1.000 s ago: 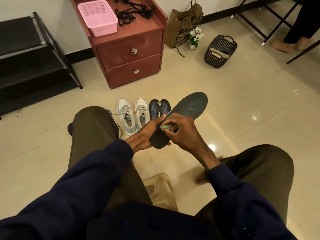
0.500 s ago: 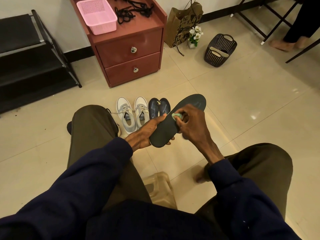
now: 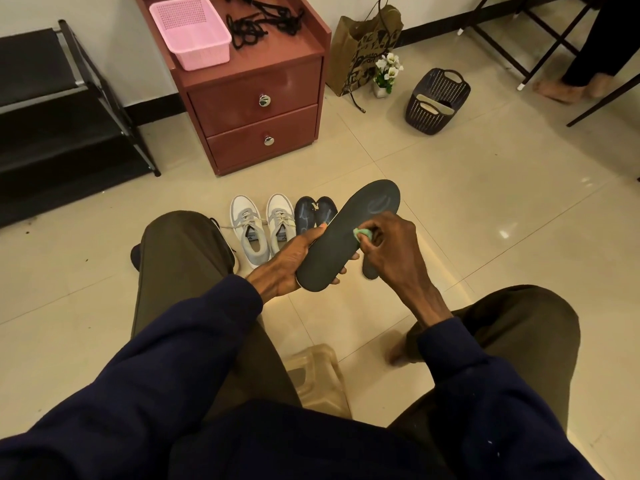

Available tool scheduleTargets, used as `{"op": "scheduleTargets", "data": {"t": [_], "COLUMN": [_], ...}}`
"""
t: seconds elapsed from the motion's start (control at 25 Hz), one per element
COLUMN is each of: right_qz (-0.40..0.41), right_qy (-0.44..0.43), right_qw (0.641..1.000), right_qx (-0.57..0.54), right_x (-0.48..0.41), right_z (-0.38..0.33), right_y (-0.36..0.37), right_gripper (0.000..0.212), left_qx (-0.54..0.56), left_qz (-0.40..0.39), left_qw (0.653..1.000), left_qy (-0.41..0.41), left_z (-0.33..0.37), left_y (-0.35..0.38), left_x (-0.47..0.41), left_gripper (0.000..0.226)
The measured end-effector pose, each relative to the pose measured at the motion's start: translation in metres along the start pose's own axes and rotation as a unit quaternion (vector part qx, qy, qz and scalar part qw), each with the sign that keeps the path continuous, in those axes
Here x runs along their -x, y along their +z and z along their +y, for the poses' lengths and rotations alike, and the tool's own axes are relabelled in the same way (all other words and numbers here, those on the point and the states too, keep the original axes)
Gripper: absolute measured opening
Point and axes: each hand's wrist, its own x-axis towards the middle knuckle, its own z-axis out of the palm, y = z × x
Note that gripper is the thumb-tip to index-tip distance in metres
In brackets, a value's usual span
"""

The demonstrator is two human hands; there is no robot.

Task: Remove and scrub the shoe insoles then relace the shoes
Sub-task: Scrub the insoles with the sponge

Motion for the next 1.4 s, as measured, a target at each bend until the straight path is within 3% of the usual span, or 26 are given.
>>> {"op": "scheduleTargets", "data": {"t": [0.16, 0.32, 0.48, 0.6, 0.76, 0.8, 1.0, 1.08, 1.2, 1.24, 1.4], "right_qz": [-0.081, -0.178, -0.049, 0.006, -0.189, -0.197, 0.007, -0.043, -0.214, -0.211, -0.039], "right_qy": [-0.06, -0.102, -0.038, -0.007, -0.073, -0.077, 0.009, -0.017, -0.065, -0.069, 0.016], "right_qw": [0.993, 0.976, 0.998, 1.0, 0.976, 0.974, 1.0, 0.998, 0.971, 0.973, 0.999], "right_qx": [-0.053, -0.069, -0.008, 0.001, -0.081, -0.077, 0.005, -0.038, -0.081, -0.069, 0.011], "right_x": [0.007, 0.012, 0.002, 0.001, 0.017, 0.017, 0.0, 0.006, 0.017, 0.016, 0.0], "right_z": [-0.011, -0.02, -0.007, 0.001, -0.024, -0.026, 0.003, -0.005, -0.029, -0.03, -0.005], "right_y": [0.006, 0.005, 0.003, -0.001, 0.007, 0.009, 0.001, 0.002, 0.007, 0.008, 0.001], "right_gripper": [0.012, 0.012, 0.012, 0.017, 0.013, 0.012, 0.01, 0.01, 0.011, 0.012, 0.008], "left_qx": [0.031, 0.033, 0.013, 0.023, -0.001, -0.005, -0.006, 0.01, 0.002, 0.002, -0.001], "left_qz": [0.001, 0.004, -0.015, -0.009, 0.045, 0.053, -0.007, 0.006, 0.041, 0.046, 0.018], "left_qw": [0.999, 0.999, 1.0, 0.999, 0.999, 0.998, 1.0, 1.0, 0.999, 0.999, 1.0], "left_qy": [-0.009, -0.01, -0.021, -0.024, 0.011, 0.016, -0.008, -0.013, 0.007, 0.009, -0.006], "left_z": [0.001, 0.0, -0.002, -0.002, -0.001, -0.001, -0.003, -0.003, -0.002, -0.002, -0.002], "left_y": [-0.005, -0.007, -0.002, -0.002, 0.001, 0.0, -0.001, -0.001, -0.002, -0.003, 0.001], "left_x": [-0.001, -0.003, -0.002, -0.002, 0.004, 0.003, 0.001, 0.001, 0.002, 0.002, 0.001], "left_gripper": [0.045, 0.059, 0.074, 0.068, 0.052, 0.051, 0.071, 0.061, 0.052, 0.055, 0.073]}}
